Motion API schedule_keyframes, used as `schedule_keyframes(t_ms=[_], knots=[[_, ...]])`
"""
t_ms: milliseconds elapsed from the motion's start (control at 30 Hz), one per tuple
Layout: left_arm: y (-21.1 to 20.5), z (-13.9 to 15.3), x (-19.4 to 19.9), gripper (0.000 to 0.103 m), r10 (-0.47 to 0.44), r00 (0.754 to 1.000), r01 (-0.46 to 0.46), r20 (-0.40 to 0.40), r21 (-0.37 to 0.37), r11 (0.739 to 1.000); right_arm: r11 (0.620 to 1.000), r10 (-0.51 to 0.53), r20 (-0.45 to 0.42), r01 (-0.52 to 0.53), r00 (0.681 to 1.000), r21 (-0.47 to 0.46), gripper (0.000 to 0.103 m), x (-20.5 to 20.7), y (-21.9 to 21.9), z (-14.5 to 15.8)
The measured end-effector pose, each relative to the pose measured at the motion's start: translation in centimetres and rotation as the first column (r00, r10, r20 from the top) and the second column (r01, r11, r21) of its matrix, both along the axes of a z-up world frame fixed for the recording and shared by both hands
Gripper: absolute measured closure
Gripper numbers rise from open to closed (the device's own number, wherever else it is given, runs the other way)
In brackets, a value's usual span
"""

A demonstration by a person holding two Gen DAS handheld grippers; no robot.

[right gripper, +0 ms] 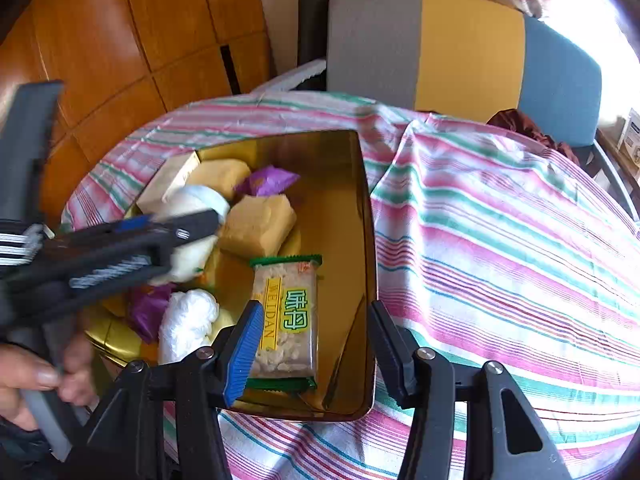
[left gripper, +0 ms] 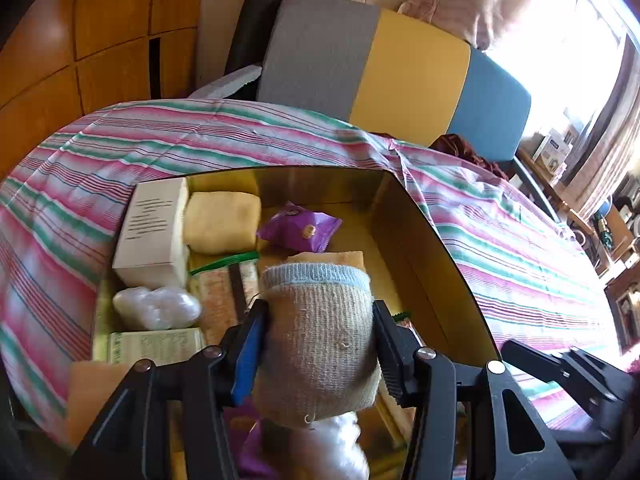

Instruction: Organize objects

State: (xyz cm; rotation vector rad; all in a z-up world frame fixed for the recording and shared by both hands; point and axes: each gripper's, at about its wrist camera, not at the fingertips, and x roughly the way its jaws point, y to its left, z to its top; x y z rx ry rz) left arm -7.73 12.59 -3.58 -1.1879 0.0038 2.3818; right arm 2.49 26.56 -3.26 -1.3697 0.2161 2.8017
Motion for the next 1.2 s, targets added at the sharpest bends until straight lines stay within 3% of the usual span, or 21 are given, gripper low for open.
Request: schedule_keyframes(t_ms=[200,367,567,700,1200], knots=[[0.9,-0.4,0.2,0.031,0.003,0.999,-0.005,-0.040,-0.034,0.999,0.999,-0.032,-0.020,0.031,0.999,-0.032,0.049,0.3,0.8,0.2],[-0.1,0.8,1.1,0.029,0.022,0.995,-0.026,-0.094,-0.041,0.999,0.998,-0.054,-0.042,0.053,0.998,-0.033,0.049,0.5,0.7,0.5],[-2.3,3.0,2.8,0.026,0.063,0.983,-0.070,-0.173,-0.030,0.997,0.995,-0.093,-0.087,0.096,0.992,0.029,0.049,0.5,-0.2,1.1],[-3.6,4.2,3.9,0.018,0.097,0.972,-0.105,-0.216,-0.027,0.994,0.993,-0.099,-0.104,0.105,0.990,0.057,0.049,0.7,-0.7,1.5],[-5.7,5.7,7.8,0.000,0.162,0.947,-0.183,-0.279,-0.051,0.982,0.983,-0.154,-0.101,0.163,0.983,0.088,0.049,2.6,-1.5,2.4]])
